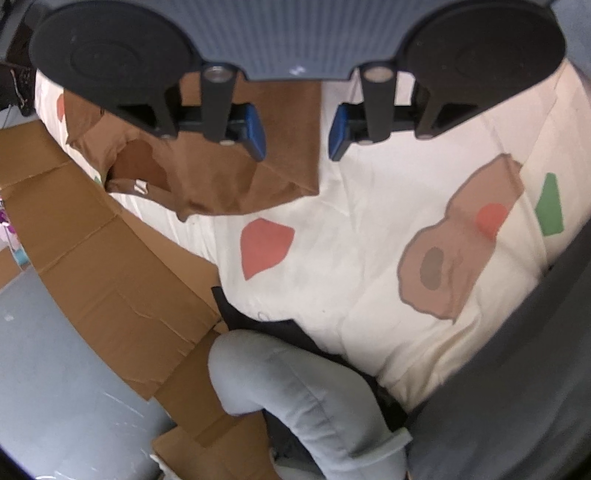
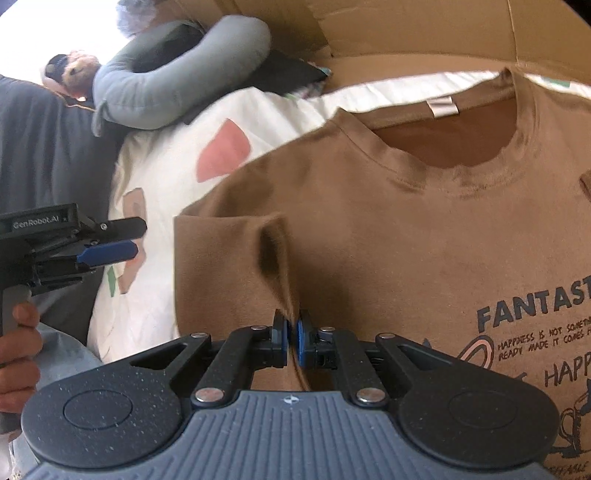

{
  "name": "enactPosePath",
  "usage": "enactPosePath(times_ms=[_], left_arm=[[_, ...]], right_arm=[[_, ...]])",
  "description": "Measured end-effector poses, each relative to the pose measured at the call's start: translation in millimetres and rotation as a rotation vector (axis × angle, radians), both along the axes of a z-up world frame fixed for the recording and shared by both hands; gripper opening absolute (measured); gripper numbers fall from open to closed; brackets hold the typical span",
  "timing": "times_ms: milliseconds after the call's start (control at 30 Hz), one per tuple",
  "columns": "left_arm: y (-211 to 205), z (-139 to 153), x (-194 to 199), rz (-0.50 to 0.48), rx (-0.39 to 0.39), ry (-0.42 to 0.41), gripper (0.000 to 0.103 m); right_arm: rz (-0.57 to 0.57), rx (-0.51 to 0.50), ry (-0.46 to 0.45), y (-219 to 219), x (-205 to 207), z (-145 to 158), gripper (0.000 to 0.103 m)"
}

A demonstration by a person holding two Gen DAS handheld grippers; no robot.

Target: Fold clothes

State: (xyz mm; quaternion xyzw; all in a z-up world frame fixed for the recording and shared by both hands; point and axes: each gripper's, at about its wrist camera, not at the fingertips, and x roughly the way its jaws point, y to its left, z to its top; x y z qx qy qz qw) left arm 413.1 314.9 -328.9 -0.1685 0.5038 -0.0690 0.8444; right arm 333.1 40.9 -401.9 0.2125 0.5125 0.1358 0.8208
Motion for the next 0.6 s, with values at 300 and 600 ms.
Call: enactPosePath(times_ms=[300,600], left_arm=[[-2.2,-5.8,19.7,0.013,0.031,0.000,0.048],[-4.6,-17.9,49.7,0.000,0.041,0.047,0.048]], right_arm=[[-0.042,0.059,0.057,-19.1,14.5,-26.4,0.038],[-0.028,0.092,0.088,-18.0,42.6,-33.6,0.038]])
